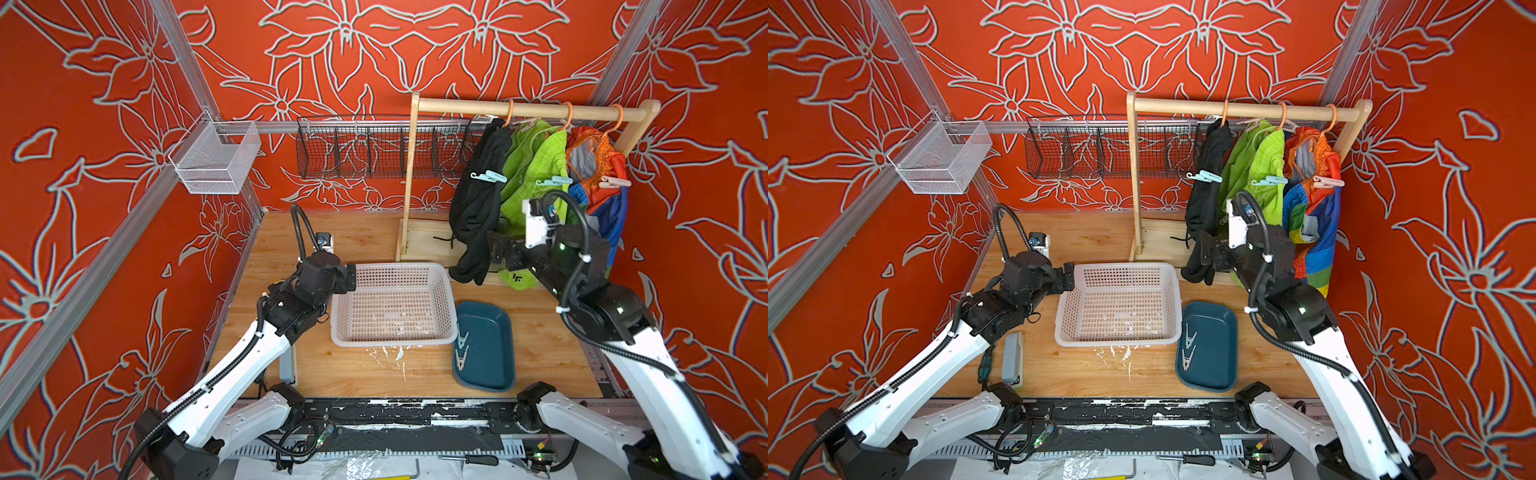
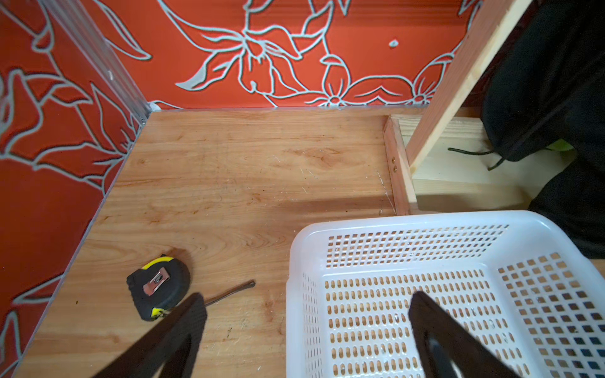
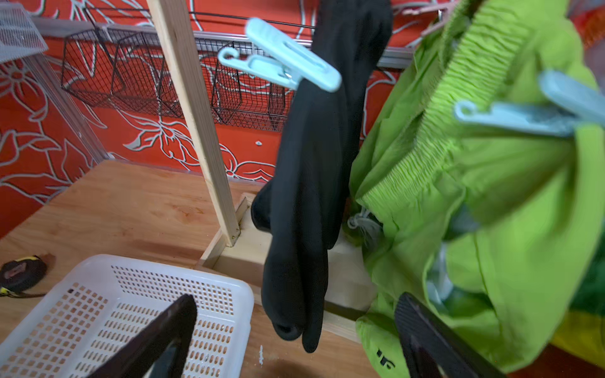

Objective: Remove the clothespins securing shorts to the hanger
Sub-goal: Pick up the hanger from the clothesline.

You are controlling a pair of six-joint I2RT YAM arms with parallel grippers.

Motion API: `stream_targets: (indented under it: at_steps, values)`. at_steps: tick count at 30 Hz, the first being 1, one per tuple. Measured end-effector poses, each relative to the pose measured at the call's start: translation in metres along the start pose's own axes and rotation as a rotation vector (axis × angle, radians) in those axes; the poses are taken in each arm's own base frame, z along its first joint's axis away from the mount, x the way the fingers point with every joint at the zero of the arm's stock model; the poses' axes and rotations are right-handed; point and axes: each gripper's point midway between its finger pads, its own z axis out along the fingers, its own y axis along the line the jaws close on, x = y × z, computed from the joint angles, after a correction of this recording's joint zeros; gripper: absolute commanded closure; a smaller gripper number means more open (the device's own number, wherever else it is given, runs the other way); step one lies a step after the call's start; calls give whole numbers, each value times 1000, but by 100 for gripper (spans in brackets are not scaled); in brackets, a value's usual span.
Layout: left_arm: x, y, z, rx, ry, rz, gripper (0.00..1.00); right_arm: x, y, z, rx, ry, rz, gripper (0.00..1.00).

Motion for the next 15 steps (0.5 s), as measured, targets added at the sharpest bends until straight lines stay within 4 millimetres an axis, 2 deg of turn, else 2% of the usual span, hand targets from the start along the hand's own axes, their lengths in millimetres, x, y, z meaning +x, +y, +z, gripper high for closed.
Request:
stream_targets:
  at_steps: [4, 9, 12, 15]
  values:
    - [12, -11, 16, 24, 56, 51, 3, -17, 14, 27, 13, 34, -54, 3]
    - [15, -14, 16, 48, 55, 70, 3, -31, 10, 39, 65, 42, -73, 3]
    - [11, -15, 13, 60, 32, 65, 3, -43, 7, 44, 93, 29, -74, 6]
    - [9, -15, 11, 65, 15, 61, 3, -46, 4, 53, 112, 34, -68, 15]
